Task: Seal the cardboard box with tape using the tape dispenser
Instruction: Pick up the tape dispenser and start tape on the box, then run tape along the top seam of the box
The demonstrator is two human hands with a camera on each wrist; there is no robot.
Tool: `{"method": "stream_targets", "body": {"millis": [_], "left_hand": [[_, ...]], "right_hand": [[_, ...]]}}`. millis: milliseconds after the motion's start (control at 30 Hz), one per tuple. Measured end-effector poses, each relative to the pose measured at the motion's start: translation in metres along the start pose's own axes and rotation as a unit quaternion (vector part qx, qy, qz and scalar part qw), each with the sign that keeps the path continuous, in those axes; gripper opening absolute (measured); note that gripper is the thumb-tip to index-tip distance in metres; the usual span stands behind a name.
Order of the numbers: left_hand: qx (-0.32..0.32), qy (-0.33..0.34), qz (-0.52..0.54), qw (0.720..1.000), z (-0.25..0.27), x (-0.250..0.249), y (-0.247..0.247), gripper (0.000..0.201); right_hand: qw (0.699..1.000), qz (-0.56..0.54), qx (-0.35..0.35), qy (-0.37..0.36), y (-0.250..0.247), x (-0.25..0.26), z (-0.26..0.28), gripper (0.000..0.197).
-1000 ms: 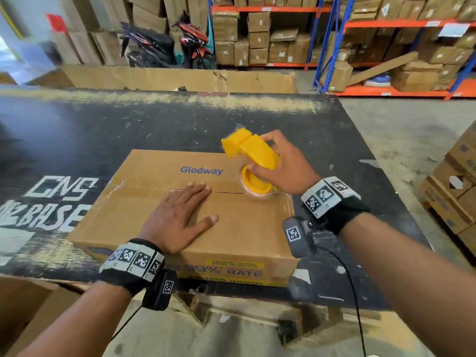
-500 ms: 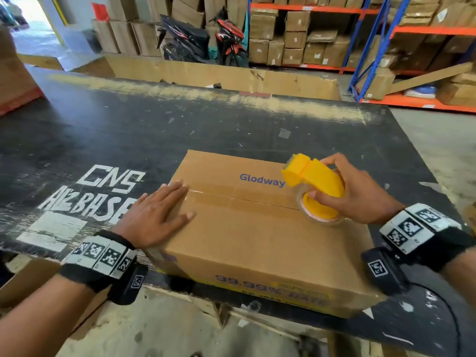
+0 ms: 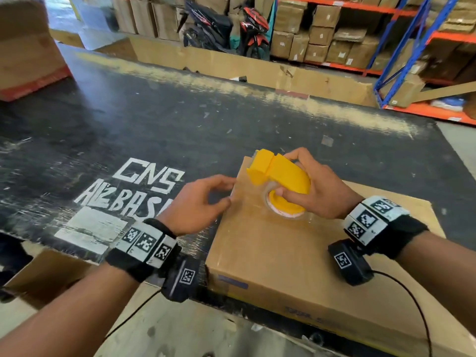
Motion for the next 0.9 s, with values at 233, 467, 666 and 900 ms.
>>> {"method": "stream_targets", "body": {"millis": [233,467,666,900], "left_hand": [[0.006,-0.098,0.458,0.883,-0.039,-0.019,-0.013,0.031],[-0.005,-0.114,0.472,0.874,-0.049,-0.021,-0.015,0.042],[-0.047,-0.129,0.407,0.903,-0.037,0.002,-0.031,0.042],[-0.048,-0.18,0.442,0.877,-0.022,0.057,-0.028,0.046]], "right_hand": [[1.0,0.02,0.008,0.019,0.0,0.003,0.0,0.056],[1.0,0.015,0.022,0.013,0.0,0.008,-0.001,0.067],[0.995,0.081,0.058,-0.008,-0.01,0.01,-0.001,0.076],[0.975,0.191,0.108,0.028,-0.014,0.012,0.002,0.09]]}}
Point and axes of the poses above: each hand's wrist, its own z-axis away from the middle knuckle, its own y-axis out of the palm, x = y × z, the point moved 1 cm from there along -z, towards the middle knuckle, and after that the axes turned 10 degrees about x, right-handed, at the moved point
